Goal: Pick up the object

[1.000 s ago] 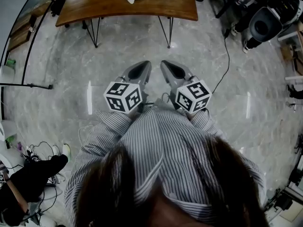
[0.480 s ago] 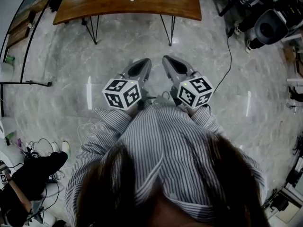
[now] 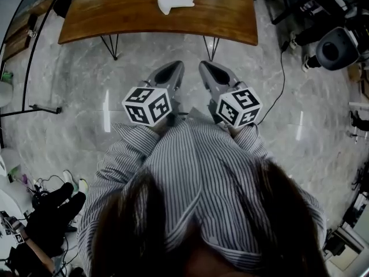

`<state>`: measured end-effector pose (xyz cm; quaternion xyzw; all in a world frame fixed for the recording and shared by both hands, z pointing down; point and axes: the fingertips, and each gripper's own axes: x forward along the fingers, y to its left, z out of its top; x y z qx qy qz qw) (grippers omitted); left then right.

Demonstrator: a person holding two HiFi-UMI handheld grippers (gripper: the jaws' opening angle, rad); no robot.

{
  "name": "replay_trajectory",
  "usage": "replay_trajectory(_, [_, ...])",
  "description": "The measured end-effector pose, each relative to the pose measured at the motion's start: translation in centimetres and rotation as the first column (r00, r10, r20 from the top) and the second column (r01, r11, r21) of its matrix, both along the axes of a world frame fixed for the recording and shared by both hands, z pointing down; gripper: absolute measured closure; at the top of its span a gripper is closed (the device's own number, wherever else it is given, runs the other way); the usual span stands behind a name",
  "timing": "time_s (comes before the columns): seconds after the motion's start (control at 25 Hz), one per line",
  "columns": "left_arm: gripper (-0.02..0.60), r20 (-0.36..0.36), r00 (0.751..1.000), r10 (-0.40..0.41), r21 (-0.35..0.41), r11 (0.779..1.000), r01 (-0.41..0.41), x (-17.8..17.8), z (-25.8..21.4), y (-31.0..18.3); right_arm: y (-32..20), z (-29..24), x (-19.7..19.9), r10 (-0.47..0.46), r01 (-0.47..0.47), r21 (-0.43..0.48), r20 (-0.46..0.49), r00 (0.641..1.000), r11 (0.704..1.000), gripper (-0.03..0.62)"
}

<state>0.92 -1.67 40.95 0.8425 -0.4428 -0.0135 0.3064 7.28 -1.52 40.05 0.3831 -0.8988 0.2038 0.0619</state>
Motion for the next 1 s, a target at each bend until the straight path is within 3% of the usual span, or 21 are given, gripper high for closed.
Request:
replay_trajectory(0.44, [0.581, 0.005, 0.997, 0.074, 0.003, 0.997, -0.074, -4.2, -1.2, -17.1, -16.8, -0.8, -5.4, 0.012, -0.011, 0.034, -0.018, 1.0, 0.999, 0.592])
replay_trajectory(0.84, [0.581, -0.11, 0.992, 0.062, -0.133, 0.988, -0.077, -5.1, 1.7, -21.8, -21.6, 1.8, -6.4, -0.05, 0.048, -0.029, -0.077, 0.996, 0.998, 0.591])
replay_trajectory(1.0, [0.581, -0.139, 0.99, 0.032, -0.145, 0.988, -0.052, -5.9, 1.6, -23.1, -23.3, 2.6, -7.0, -0.107, 0.103, -0.034, -0.129, 0.986, 0.994, 0.591])
